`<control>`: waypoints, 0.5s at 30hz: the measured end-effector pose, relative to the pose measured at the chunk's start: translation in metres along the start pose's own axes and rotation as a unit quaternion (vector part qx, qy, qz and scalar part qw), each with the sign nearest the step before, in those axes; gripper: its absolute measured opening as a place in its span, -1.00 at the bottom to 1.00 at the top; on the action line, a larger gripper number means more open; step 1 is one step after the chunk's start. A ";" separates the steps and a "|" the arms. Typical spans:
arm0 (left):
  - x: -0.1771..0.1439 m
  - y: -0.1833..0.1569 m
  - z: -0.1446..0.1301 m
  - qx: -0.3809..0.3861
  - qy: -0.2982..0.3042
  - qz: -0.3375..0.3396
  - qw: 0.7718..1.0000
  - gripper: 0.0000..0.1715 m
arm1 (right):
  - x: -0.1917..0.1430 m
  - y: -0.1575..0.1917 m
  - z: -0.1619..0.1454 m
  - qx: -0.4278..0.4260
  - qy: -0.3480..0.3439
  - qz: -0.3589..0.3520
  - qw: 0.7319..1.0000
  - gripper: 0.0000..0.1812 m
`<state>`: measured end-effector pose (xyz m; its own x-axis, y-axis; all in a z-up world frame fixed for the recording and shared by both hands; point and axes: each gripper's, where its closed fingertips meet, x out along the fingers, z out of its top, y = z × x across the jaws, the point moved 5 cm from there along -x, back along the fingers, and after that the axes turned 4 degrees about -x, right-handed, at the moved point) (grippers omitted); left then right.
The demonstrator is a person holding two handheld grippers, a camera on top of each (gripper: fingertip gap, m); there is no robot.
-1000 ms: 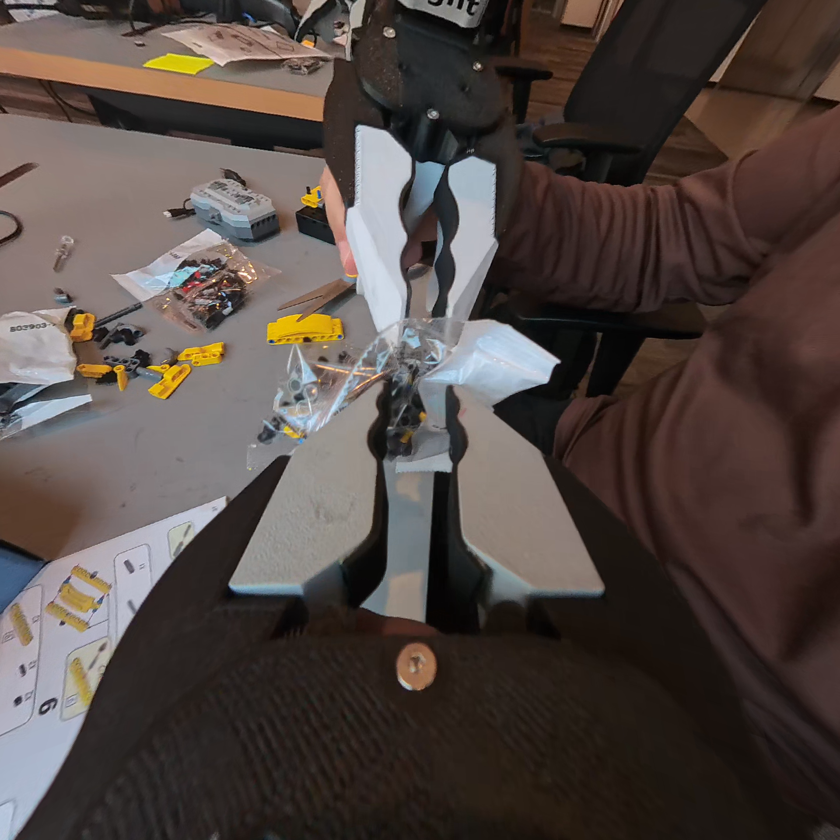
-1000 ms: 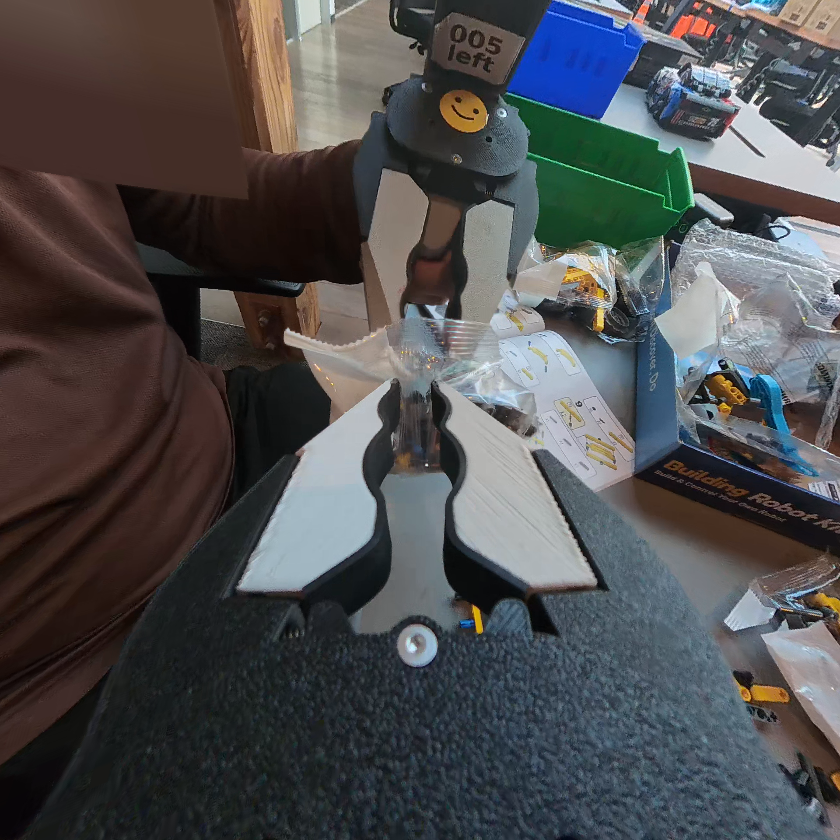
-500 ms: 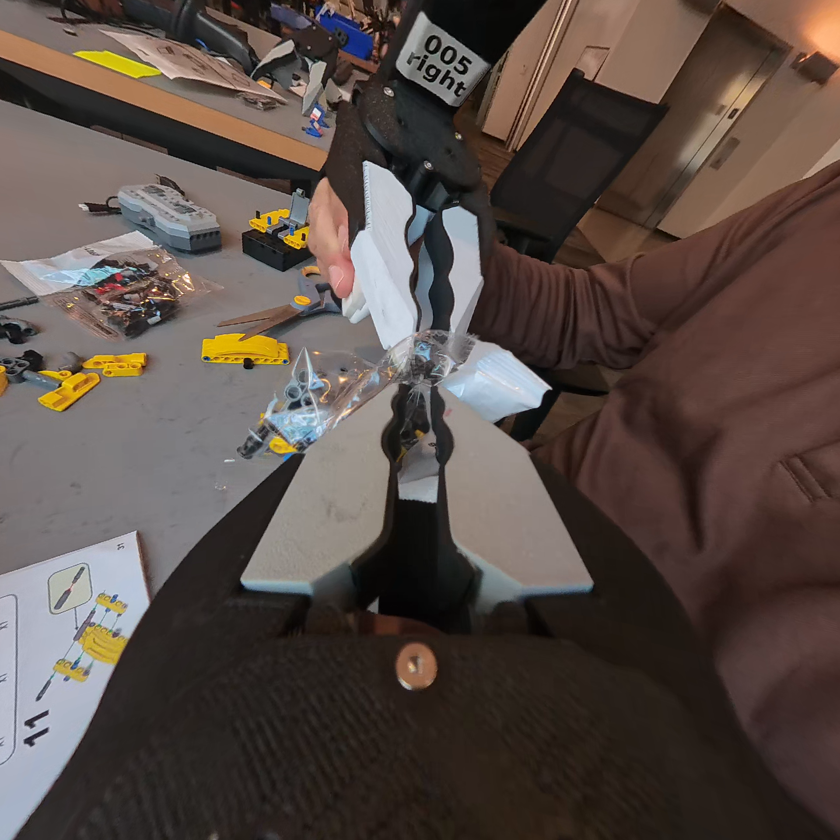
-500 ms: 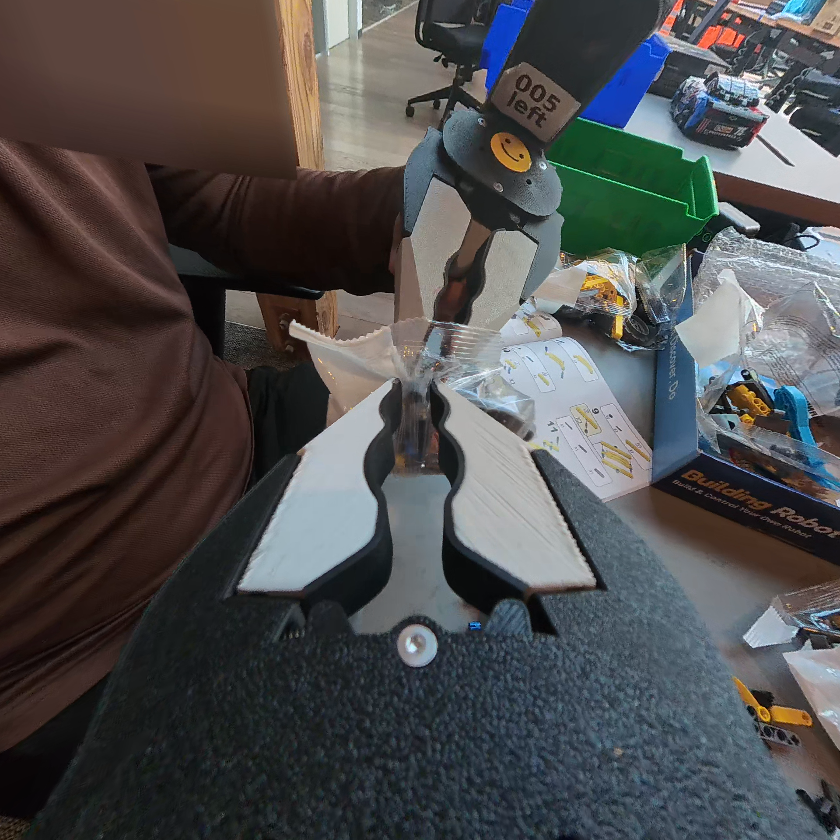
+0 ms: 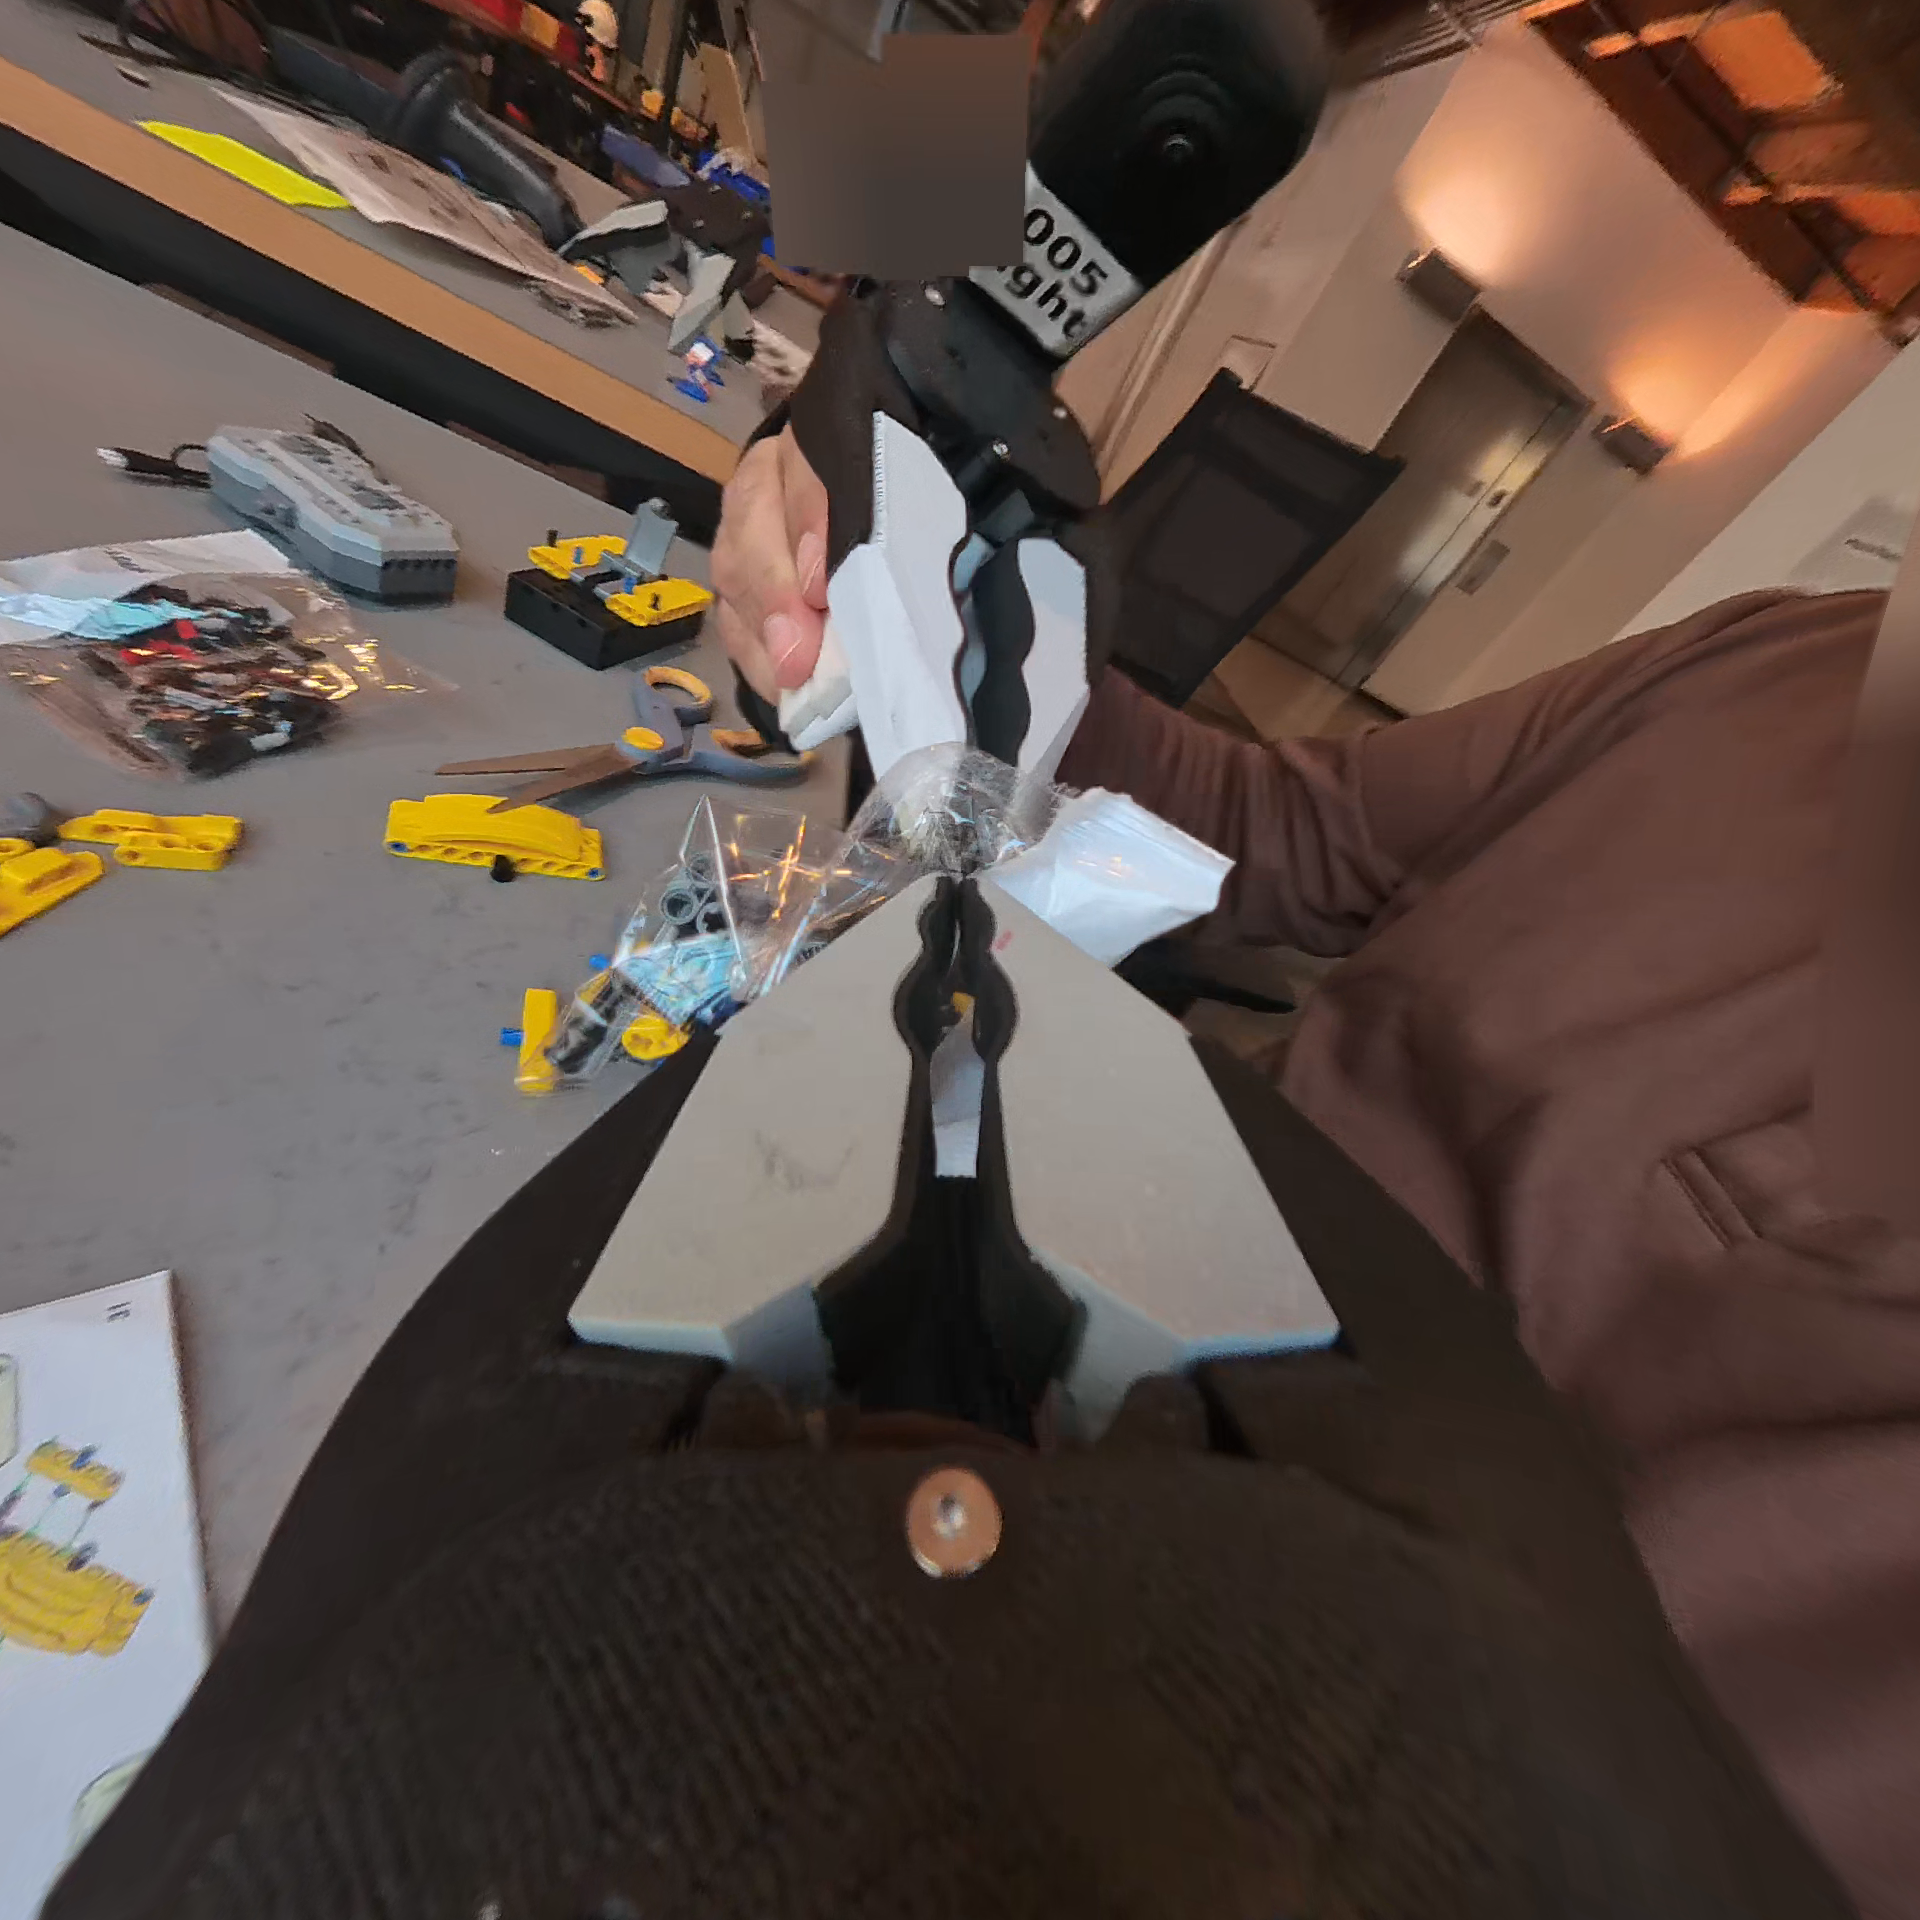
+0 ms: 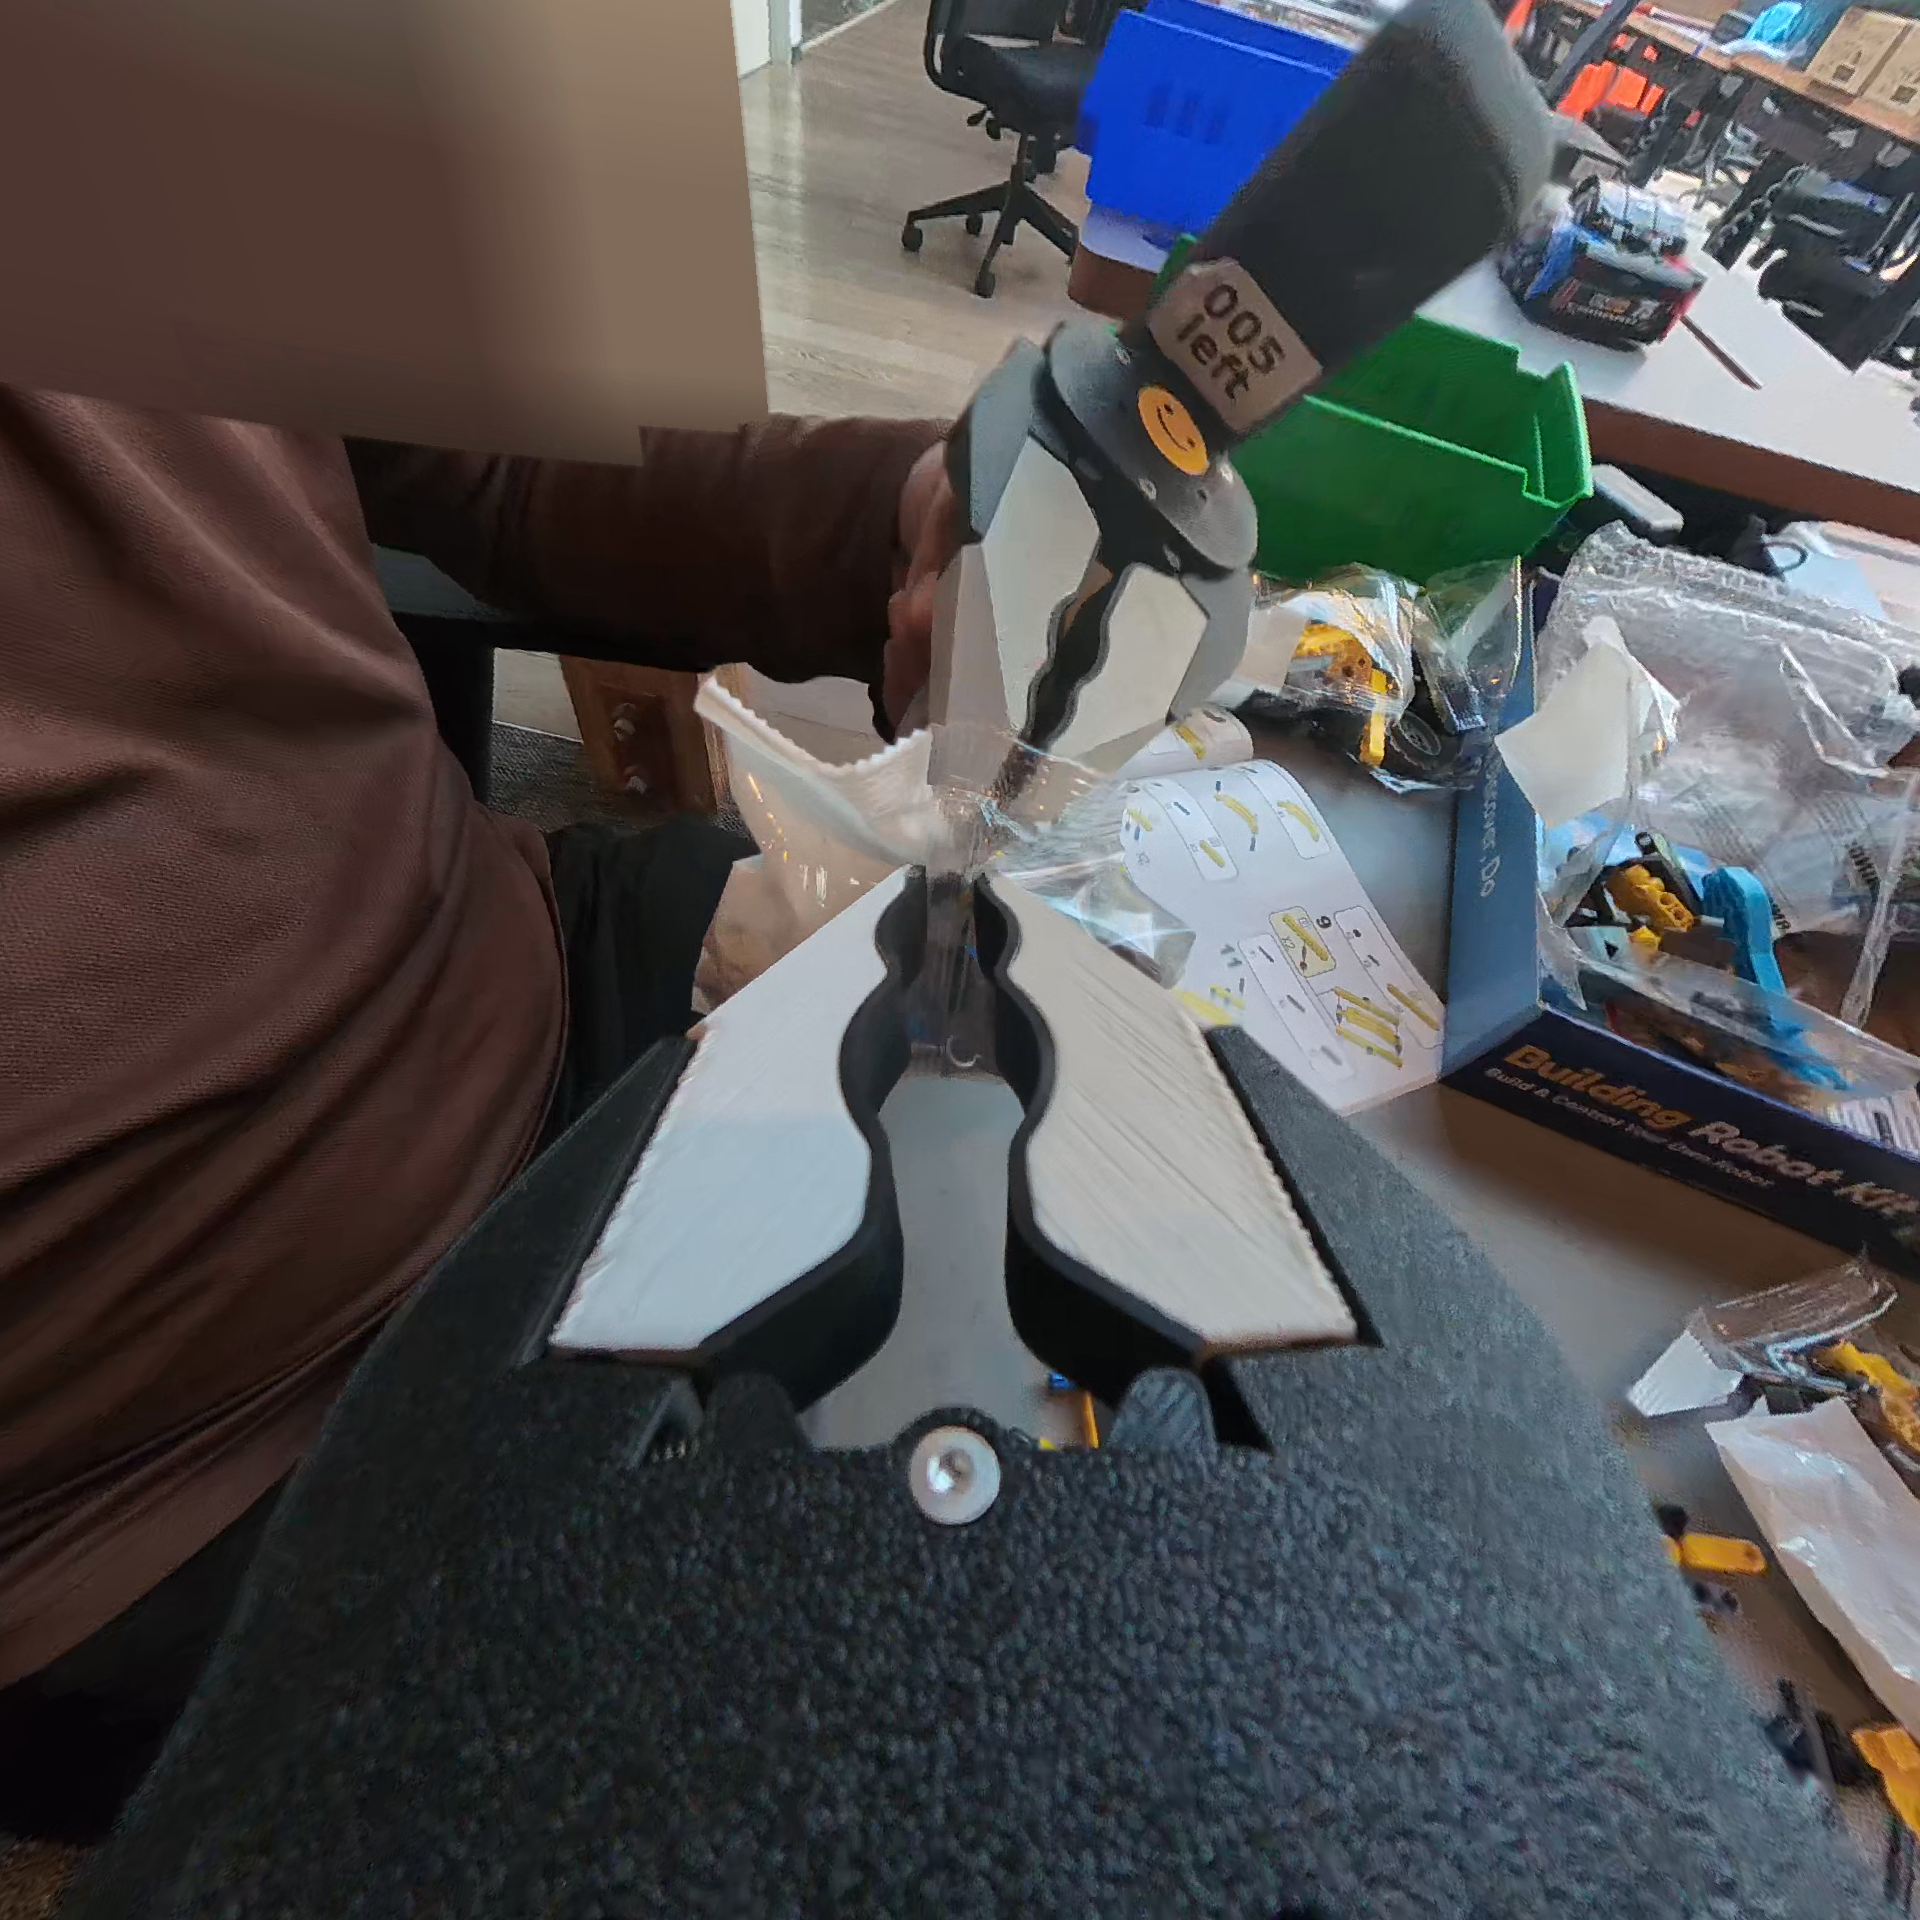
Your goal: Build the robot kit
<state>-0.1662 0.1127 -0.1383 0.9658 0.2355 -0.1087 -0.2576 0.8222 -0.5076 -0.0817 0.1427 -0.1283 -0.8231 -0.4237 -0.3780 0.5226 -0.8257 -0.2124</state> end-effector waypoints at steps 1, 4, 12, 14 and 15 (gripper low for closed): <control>-0.001 0.004 0.000 0.014 0.005 0.030 0.999 -1.00 | 0.000 -0.004 -0.004 0.016 0.005 -0.003 1.000 -0.92; -0.005 0.007 0.004 0.055 0.014 0.093 0.994 -1.00 | -0.001 -0.014 -0.012 0.079 -0.022 0.001 0.997 -0.89; -0.008 0.000 0.008 0.092 0.028 0.125 0.988 -1.00 | 0.000 -0.021 -0.005 0.172 -0.083 0.044 0.981 -0.86; -0.010 -0.001 0.009 0.093 0.024 0.121 0.988 -1.00 | -0.002 -0.022 -0.004 0.188 -0.099 0.054 0.976 -0.85; -0.011 -0.002 0.009 0.095 0.027 0.120 0.988 -1.00 | -0.005 -0.023 -0.003 0.202 -0.116 0.064 0.971 -0.85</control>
<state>-0.1764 0.1131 -0.1279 0.8748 0.4123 -0.2544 -0.4759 0.8295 -0.2922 -0.0884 0.1646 -0.1241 -0.8098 -0.5657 -0.1555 0.5325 -0.8199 0.2102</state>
